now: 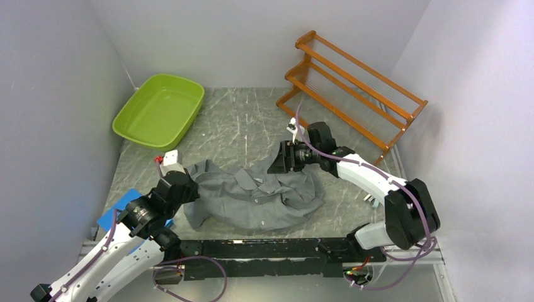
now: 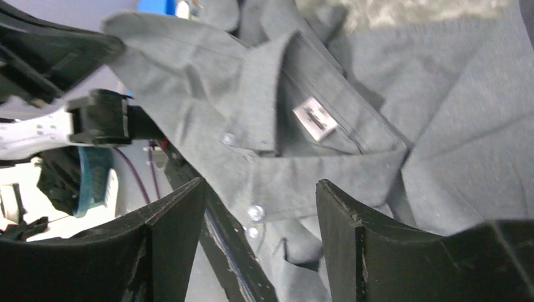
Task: Pin the brooch onto the clothing
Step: Flatten out the clothes at the center of the board.
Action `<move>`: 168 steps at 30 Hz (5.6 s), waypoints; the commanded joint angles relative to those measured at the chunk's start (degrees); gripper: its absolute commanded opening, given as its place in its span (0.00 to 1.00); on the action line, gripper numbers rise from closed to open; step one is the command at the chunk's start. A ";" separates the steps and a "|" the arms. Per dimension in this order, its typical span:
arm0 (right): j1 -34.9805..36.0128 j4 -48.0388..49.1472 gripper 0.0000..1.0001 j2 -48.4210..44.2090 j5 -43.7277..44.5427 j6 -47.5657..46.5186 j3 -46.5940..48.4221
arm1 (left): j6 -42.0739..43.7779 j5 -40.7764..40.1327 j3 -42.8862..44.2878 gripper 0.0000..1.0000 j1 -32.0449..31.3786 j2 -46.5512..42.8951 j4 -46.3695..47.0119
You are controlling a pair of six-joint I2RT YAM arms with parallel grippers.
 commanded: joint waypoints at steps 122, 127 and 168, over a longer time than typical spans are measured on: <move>4.45 -6.38 0.00 -5.41 18.30 -5.57 -7.03 | 2.80 0.07 2.94 0.03 -0.12 -3.63 1.76; 3.40 -6.36 0.00 -12.59 21.30 -5.24 -4.50 | 5.14 -0.18 5.83 0.03 -0.13 -3.76 1.36; 2.64 7.36 0.00 -39.69 28.11 -4.22 35.06 | 24.62 24.86 66.87 0.03 -0.05 16.81 20.07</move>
